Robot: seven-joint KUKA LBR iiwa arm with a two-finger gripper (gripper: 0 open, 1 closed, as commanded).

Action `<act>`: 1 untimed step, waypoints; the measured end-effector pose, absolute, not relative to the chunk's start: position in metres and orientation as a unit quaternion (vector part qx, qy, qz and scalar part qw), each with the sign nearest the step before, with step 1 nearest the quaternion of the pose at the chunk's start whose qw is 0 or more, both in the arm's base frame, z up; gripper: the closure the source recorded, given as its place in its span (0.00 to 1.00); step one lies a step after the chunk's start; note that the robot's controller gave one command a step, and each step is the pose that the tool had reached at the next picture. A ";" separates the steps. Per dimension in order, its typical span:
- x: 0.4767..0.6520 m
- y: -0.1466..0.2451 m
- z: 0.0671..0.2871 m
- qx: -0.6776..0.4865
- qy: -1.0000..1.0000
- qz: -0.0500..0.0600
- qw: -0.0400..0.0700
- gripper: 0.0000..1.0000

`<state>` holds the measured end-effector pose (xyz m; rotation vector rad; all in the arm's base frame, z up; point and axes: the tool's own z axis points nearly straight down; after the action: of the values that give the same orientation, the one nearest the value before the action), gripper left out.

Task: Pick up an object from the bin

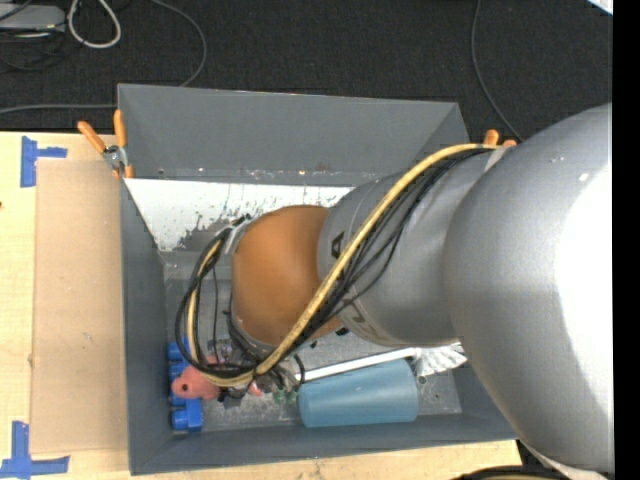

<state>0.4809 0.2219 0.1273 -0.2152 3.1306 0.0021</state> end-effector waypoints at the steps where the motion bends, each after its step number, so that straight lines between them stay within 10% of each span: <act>1: 0.481 0.222 0.127 -0.068 0.998 0.001 0.002 1.00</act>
Offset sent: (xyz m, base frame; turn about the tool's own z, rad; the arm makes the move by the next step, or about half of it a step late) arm 0.0041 -0.0033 0.0527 -0.0389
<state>0.4809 0.2218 0.1273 -0.2142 3.1307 0.0022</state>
